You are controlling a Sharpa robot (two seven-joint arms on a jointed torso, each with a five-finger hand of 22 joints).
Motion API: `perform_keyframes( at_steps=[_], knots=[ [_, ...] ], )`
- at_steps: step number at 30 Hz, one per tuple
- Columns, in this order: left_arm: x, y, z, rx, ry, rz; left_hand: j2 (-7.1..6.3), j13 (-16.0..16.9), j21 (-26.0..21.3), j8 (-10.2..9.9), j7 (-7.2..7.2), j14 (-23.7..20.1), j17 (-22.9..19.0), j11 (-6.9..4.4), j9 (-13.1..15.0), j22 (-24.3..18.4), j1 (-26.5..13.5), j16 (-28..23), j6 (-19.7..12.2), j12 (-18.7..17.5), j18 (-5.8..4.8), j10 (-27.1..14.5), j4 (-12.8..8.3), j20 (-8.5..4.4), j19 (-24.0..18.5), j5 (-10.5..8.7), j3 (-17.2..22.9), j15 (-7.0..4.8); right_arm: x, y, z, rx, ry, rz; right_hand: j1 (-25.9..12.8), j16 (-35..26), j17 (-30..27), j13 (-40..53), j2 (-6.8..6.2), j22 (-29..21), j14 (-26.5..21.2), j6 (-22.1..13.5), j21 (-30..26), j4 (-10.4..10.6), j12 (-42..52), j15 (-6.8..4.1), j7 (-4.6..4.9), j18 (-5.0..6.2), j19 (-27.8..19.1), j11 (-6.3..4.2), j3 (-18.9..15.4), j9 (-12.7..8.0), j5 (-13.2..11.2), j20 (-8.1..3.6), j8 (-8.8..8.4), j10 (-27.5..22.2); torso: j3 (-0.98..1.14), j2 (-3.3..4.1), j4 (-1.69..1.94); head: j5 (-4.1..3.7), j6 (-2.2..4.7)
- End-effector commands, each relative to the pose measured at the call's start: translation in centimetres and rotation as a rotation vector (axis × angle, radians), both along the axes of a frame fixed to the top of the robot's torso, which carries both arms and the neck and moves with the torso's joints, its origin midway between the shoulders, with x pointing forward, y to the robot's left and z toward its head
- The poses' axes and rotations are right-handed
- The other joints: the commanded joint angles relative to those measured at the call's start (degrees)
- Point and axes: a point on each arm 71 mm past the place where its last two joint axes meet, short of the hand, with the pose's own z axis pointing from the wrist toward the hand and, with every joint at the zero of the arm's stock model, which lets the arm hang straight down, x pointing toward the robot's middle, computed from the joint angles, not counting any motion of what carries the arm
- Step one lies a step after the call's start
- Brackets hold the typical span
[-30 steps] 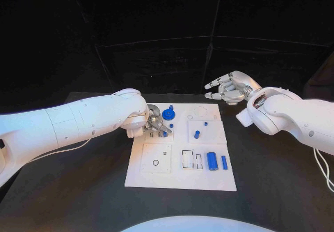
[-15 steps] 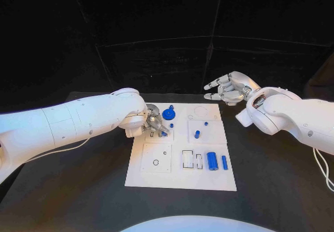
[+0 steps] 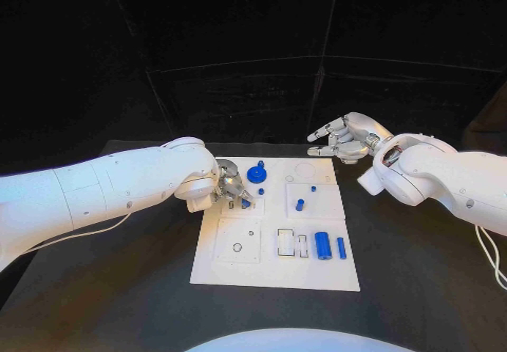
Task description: Assemble the parts on the task board
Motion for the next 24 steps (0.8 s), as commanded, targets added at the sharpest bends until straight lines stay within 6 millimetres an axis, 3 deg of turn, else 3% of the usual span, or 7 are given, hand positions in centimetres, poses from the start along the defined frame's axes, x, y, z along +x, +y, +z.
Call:
perform_keyframes(
  at_steps=[1, 8, 11, 24],
  knots=[
    [-0.01, 0.02, 0.27, -0.034, -0.025, 0.028, 0.13, -0.21, -0.21, 0.48, -0.34, 6.05, 15.09, 0.01, 0.12, 0.11, -0.38, 0.18, -0.28, -0.32, -0.38, -0.03, -7.56, -0.13, -0.37, -0.32, 8.01, -0.02, -0.08, 0.37, 0.03, -0.007, 0.010, 0.041, -0.69, -0.27, 4.06, -0.11, -0.01, -0.03, 3.50, 0.07, -0.18, 0.01, -0.18, -0.19, -0.01, 0.27, -0.44, -0.28, -0.49, -0.06, -0.33, -0.09, 0.27, 0.00, 0.07, 0.01, 0.04, 0.08, 0.02],
    [-0.18, 0.47, 0.32, -0.019, -0.060, 0.039, -0.10, -0.57, -0.02, 0.90, -0.39, 6.05, 15.09, -0.04, 0.30, 0.47, -0.68, 0.18, -0.35, -0.45, -0.44, -0.01, -7.83, -0.17, -0.22, -0.34, 8.80, -0.07, -0.06, 0.27, -0.03, -0.010, 0.016, 0.043, -0.77, -0.24, 4.11, -0.12, 0.00, -0.02, 3.51, 0.06, -0.19, 0.04, -0.16, -0.19, -0.01, 0.27, -0.44, -0.27, -0.57, -0.06, -0.52, -0.09, 0.28, 0.00, -0.02, -0.04, 0.13, 0.38, -0.12],
    [-0.23, 0.72, 0.27, -0.002, -0.084, 0.038, -0.30, -0.66, 0.06, 1.12, -0.42, 6.05, 15.09, -0.07, 0.39, 0.61, -0.78, 0.18, -0.44, -0.43, -0.47, 0.04, -8.07, -0.20, -0.16, -0.36, 9.24, -0.09, -0.06, 0.22, -0.04, -0.011, 0.018, 0.048, -0.81, -0.24, 4.12, -0.12, 0.01, -0.04, 3.51, 0.07, -0.20, 0.06, -0.16, -0.18, 0.00, 0.27, -0.45, -0.27, -0.59, -0.06, -0.57, -0.09, 0.29, 0.00, -0.01, 0.05, -0.04, 0.57, -0.18],
    [-0.30, 0.70, -0.44, 0.037, -0.102, 0.028, -0.48, -0.80, 0.00, 1.29, -0.44, 6.05, 15.09, -0.10, 0.46, 0.51, -0.84, 0.18, -0.48, -0.48, -0.45, 0.05, -8.27, -0.22, -0.20, -0.39, 9.52, -0.11, -0.15, 0.36, -0.05, -0.011, 0.021, 0.062, -0.95, -0.28, 4.08, -0.18, 0.01, -0.07, 3.50, 0.06, -0.22, 0.12, -0.18, -0.18, 0.00, 0.28, -0.47, -0.27, -0.70, -0.05, -0.72, -0.08, 0.30, -0.03, -0.06, 0.12, -0.15, 0.72, -0.35]
  ],
)
